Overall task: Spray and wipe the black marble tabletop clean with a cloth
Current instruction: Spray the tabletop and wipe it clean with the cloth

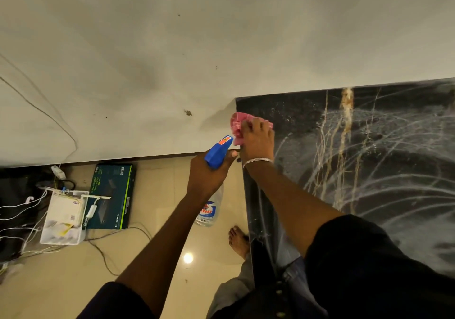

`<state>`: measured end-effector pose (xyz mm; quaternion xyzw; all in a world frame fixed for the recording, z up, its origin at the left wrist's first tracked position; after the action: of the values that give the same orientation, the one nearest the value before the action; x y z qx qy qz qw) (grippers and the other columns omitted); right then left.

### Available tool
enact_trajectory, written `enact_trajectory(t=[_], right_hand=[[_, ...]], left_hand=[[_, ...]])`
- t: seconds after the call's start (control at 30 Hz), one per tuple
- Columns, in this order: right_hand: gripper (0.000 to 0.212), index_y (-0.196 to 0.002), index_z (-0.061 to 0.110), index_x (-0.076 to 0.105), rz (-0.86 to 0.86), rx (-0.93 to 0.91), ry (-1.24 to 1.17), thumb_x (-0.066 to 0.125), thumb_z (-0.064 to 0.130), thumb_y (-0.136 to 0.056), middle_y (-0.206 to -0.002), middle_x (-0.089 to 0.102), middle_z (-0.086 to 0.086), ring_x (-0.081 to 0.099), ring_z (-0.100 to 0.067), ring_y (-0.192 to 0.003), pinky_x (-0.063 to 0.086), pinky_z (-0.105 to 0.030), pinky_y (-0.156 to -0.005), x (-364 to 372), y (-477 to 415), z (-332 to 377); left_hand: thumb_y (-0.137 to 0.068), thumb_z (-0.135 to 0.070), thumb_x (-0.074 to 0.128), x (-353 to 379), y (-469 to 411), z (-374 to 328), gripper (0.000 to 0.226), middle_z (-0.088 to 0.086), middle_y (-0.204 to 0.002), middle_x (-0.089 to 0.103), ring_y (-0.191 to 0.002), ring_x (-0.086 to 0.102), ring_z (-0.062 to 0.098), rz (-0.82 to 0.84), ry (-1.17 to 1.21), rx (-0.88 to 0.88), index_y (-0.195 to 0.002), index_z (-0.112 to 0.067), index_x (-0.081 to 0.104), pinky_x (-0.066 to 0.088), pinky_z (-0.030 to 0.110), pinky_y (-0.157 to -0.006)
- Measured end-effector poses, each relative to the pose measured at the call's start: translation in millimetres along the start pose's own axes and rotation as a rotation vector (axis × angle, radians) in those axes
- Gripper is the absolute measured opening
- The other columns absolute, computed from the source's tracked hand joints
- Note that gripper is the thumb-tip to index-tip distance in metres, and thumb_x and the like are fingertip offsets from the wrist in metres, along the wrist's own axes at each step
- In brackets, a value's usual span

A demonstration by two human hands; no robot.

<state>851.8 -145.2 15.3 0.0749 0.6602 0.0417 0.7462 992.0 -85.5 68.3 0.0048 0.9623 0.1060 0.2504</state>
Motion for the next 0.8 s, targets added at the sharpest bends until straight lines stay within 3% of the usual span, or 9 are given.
enact_trajectory(t=[0.13,0.2,0.3,0.43,0.57,0.8], right_hand=[[0.067,-0.14,0.018,0.042,0.012,-0.211,-0.021,0.071,0.03,-0.081,-0.14,0.043,-0.009,0.037,-0.033,-0.131,0.032,-0.046,-0.11,-3,14,-7],[0.062,-0.136,0.016,0.047,0.007,-0.224,-0.036,0.07,0.025,-0.079,-0.132,0.048,-0.01,0.042,-0.034,-0.122,0.039,-0.045,-0.102,-10,19,-38],[0.06,-0.127,0.011,0.055,-0.079,-0.039,-0.048,0.071,0.013,-0.069,-0.118,0.052,-0.015,0.046,-0.039,-0.107,0.048,-0.046,-0.086,-22,22,-102],[0.049,-0.124,0.006,0.056,-0.018,0.154,-0.012,0.066,0.015,-0.076,-0.122,0.048,-0.019,0.042,-0.043,-0.114,0.05,-0.048,-0.082,-30,18,-159],[0.054,-0.13,0.006,0.048,-0.016,0.204,-0.002,0.065,0.018,-0.08,-0.129,0.044,-0.02,0.039,-0.043,-0.121,0.05,-0.049,-0.086,-29,23,-125],[0.05,-0.131,0.015,0.048,0.086,-0.195,-0.086,0.068,0.024,-0.087,-0.13,0.049,-0.008,0.045,-0.027,-0.12,0.047,-0.038,-0.096,-14,61,2]], left_hand=[[-0.088,-0.038,0.061,6,6,-3,0.025,-0.007,-0.058,0.048,-0.052,0.048,0.009,0.012,-0.012,0.031,-0.085,-0.014,0.052,0.042,0.017,-0.057],[-0.087,-0.038,0.061,10,9,-5,0.026,-0.006,-0.057,0.047,-0.051,0.047,0.008,0.013,-0.017,0.054,-0.082,-0.015,0.052,0.042,0.019,-0.057],[-0.087,-0.037,0.061,19,16,-9,0.023,-0.006,-0.055,0.045,-0.049,0.048,0.005,0.007,0.014,0.058,-0.073,-0.025,0.048,0.041,0.017,-0.055],[-0.086,-0.037,0.062,25,29,-10,0.021,-0.005,-0.055,0.046,-0.05,0.048,0.004,0.012,0.065,0.045,-0.072,-0.028,0.048,0.042,0.014,-0.055],[-0.088,-0.033,0.062,23,43,-13,0.024,-0.006,-0.055,0.044,-0.049,0.045,0.007,-0.012,-0.02,0.078,-0.077,-0.015,0.051,0.041,0.019,-0.055],[-0.088,-0.039,0.061,18,59,-7,0.025,-0.009,-0.057,0.048,-0.05,0.051,0.002,0.0,-0.084,0.064,-0.087,-0.015,0.054,0.041,0.01,-0.052]])
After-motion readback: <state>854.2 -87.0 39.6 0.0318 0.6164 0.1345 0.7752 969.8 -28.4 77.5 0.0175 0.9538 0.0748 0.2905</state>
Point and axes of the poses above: each hand's wrist, its own y-axis away from the middle knuckle, its own x-axis out of the palm, z = x × y, the point moved 3 cm from there along -y, towards the middle knuckle
